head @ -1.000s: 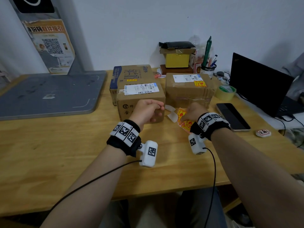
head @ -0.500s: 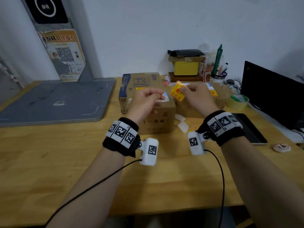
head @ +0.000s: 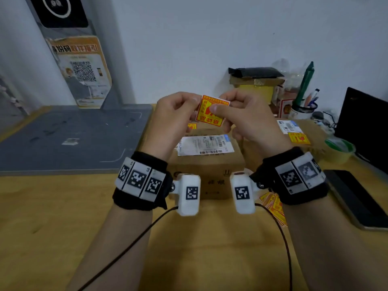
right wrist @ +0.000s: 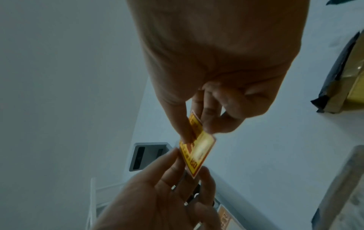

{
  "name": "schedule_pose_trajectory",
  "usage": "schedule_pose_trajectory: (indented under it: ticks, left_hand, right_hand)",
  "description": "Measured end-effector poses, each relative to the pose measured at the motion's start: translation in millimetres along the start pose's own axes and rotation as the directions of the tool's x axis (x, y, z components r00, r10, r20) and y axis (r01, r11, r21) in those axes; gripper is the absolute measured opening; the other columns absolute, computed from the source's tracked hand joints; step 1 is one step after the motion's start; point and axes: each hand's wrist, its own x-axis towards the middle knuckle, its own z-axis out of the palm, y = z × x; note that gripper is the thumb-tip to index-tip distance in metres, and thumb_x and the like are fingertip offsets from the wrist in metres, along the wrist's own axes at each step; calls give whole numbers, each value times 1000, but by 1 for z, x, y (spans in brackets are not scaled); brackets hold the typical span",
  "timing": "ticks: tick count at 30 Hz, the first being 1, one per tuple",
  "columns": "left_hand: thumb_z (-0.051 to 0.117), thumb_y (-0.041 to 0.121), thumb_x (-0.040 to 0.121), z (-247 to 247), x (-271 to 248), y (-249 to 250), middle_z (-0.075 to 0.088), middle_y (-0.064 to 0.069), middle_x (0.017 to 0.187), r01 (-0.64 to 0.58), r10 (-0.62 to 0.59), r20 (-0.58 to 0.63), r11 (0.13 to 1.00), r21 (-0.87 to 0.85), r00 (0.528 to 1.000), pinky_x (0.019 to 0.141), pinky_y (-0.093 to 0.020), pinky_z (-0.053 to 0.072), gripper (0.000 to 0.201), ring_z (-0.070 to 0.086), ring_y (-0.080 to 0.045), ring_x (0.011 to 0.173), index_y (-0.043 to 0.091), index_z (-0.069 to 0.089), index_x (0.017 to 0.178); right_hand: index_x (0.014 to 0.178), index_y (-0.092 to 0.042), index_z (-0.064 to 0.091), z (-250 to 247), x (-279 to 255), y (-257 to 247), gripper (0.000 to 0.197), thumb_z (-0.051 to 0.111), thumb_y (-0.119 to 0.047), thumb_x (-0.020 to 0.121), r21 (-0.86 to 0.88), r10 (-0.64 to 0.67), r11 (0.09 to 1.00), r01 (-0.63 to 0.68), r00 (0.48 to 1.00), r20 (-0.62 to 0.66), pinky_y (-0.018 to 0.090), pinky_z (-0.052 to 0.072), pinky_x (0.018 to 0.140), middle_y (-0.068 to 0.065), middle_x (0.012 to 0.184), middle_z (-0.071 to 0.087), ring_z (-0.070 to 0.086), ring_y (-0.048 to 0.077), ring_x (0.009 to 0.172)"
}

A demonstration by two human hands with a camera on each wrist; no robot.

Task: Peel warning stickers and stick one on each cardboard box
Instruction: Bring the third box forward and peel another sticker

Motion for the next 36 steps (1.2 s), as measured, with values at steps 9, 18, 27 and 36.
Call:
schedule_pose_trajectory:
  ticks: [9,18,27,36]
  left_hand:
    - [66,17,97,0,15,-17,70,10,68,-103,103,9,990,98,995,51,-11,44,14,62,4,59,21,73,85]
    - [71,19,92,10,8,-13,75,5,71,-109,108,-59,994,-14,992,52,-22,49,9,69,-7,61,20,76,85]
    - [67,22,96,18,1,-8,79,-2,83,-11,16,38,993,-120,999,57,-28,54,13,78,-18,78,19,78,90]
    - [63,23,99,22,4,-14,76,3,79,-29,34,58,995,-94,998,59,-30,53,16,71,-9,71,17,77,93]
  right_hand:
    - [105,-16,65,2,16,26,24,80,-11,86,-83,-93,993,84,990,-104,20,49,53,10,84,67,59,-2,60]
    - [90,-14,75,9,0,18,3,77,-16,90,-114,-157,982,153,987,-25,13,40,40,11,75,68,56,3,48]
    - [99,-17,77,0,1,15,9,78,-19,90,-130,-189,975,179,979,-72,22,46,39,-1,84,74,61,9,50]
    - [98,-13,81,-6,5,14,10,78,-16,89,-174,-254,956,237,964,-82,14,43,42,-20,59,70,57,6,41]
